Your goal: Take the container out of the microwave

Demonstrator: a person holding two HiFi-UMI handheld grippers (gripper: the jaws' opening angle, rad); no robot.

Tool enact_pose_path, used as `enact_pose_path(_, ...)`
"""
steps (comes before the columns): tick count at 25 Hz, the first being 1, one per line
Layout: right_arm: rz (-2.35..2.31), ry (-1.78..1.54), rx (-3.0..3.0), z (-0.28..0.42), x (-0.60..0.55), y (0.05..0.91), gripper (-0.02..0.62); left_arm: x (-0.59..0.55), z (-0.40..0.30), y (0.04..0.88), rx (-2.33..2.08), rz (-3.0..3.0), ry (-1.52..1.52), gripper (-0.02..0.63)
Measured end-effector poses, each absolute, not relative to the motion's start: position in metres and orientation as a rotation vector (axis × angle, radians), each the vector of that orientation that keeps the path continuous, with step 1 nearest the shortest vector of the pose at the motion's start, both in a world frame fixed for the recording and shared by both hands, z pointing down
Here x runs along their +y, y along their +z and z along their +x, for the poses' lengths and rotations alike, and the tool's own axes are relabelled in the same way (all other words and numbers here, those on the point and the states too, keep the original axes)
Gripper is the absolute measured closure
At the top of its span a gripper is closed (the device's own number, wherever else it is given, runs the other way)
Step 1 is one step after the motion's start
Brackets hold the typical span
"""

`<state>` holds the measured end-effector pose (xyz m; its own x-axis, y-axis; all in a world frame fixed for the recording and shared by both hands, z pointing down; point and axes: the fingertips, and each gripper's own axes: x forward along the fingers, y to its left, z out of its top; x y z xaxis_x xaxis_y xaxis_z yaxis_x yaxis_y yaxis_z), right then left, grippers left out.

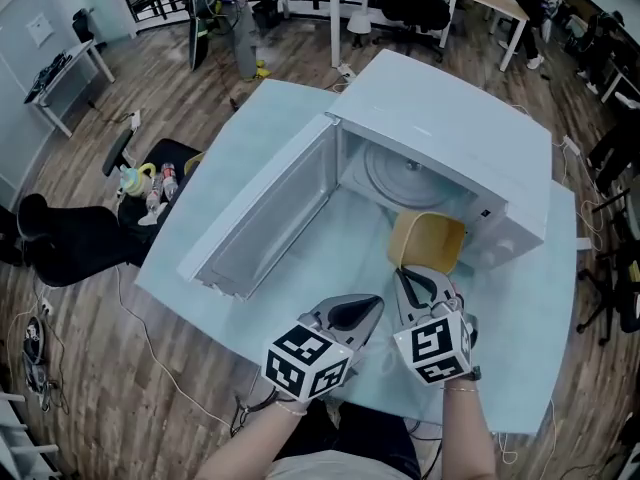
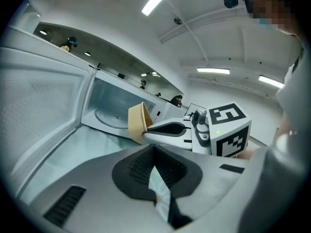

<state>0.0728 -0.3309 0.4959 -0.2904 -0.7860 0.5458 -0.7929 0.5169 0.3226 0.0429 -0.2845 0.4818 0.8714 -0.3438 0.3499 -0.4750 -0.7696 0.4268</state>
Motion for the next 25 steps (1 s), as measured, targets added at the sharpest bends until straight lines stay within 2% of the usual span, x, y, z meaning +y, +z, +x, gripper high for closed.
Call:
enact_pose_path(13, 1.406, 0.091, -2.168, 0.056, -0.25, 0.46, 0.577, -0.246, 0.007, 0.421, -0.6, 2.683, 0.235, 0.609)
enact_pose_path(25, 1.625, 0.33, -2.404, 0.034, -0.205, 0.416, 0.577, -0.21, -0.035, 0.399, -0.632, 2.743, 0.214, 0.609)
